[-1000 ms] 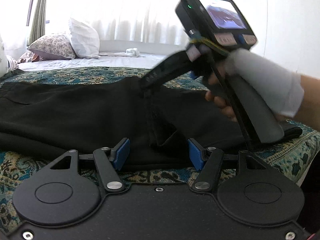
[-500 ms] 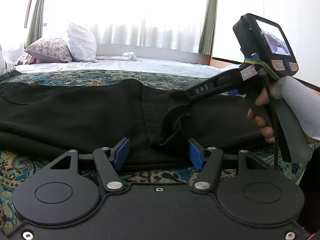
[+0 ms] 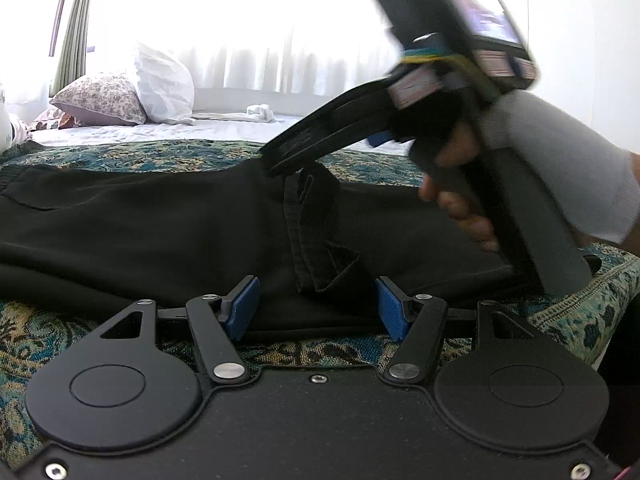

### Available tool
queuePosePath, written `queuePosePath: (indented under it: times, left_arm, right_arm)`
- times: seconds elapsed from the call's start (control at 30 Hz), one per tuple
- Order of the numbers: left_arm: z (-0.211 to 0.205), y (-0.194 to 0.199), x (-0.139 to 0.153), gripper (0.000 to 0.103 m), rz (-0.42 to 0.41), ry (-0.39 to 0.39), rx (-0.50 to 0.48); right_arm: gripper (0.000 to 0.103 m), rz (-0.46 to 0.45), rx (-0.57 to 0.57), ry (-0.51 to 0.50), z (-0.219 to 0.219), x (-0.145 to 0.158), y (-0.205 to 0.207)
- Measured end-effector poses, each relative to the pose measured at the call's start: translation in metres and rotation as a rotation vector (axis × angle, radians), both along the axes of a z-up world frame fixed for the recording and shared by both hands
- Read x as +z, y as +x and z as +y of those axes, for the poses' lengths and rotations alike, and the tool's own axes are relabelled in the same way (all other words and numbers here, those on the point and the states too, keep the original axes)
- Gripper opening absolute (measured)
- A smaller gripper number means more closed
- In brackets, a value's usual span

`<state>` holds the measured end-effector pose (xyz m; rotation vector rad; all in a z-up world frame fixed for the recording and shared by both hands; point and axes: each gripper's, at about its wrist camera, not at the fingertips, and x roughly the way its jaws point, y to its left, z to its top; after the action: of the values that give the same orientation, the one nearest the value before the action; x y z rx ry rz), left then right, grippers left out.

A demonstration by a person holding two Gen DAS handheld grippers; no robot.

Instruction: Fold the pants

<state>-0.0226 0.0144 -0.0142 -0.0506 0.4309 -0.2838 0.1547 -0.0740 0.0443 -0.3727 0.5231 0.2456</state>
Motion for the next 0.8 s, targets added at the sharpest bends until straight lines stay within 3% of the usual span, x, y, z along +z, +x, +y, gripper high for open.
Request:
queuePosePath:
  times: [0.03, 0.1, 0.17, 0.23, 0.37, 0.5, 0.57, 0.63, 0.77, 0.8]
  left_arm:
    - [0.000, 0.000, 0.000, 0.061, 0.000, 0.000, 0.000]
    - [0.000, 0.000, 0.000, 0.061, 0.000, 0.000, 0.000]
    - [0.000, 0.000, 0.001, 0.061, 0.000, -0.002, 0.000]
    - [-0.001, 0.000, 0.000, 0.061, -0.001, -0.003, -0.001]
    - [-0.001, 0.001, -0.001, 0.061, -0.001, -0.004, -0.006]
    - [0.001, 0.005, -0.001, 0.061, 0.005, -0.011, -0.011]
    - [0.004, 0.006, -0.001, 0.061, 0.008, -0.019, -0.008]
    - [0.004, 0.007, -0.001, 0.061, 0.009, -0.013, -0.008]
    - [0.002, 0.007, -0.002, 0.061, 0.004, 0.011, -0.009]
    - [0.002, 0.008, -0.002, 0.061, 0.006, 0.007, -0.009]
  right_arm:
    - [0.091, 0.014, -0.002, -0.038, 0.007, -0.004, 0.004]
    - [0.077, 0.038, -0.041, -0.108, 0.015, -0.014, 0.012]
    - [0.069, 0.069, -0.088, -0.128, 0.012, -0.020, 0.019]
    - [0.069, 0.105, -0.106, -0.091, 0.004, -0.020, 0.021]
    - [0.031, 0.136, -0.118, -0.072, -0.006, -0.025, 0.023]
    - [0.016, 0.048, -0.153, 0.081, -0.015, -0.015, 0.023]
    - [0.016, -0.042, -0.170, 0.177, -0.021, -0.007, 0.019]
    - [0.016, -0.072, -0.179, 0.213, -0.023, -0.007, 0.020]
    - [0.018, 0.089, -0.169, 0.238, -0.025, -0.021, 0.047]
    - [0.024, 0.137, -0.164, 0.241, -0.024, -0.026, 0.053]
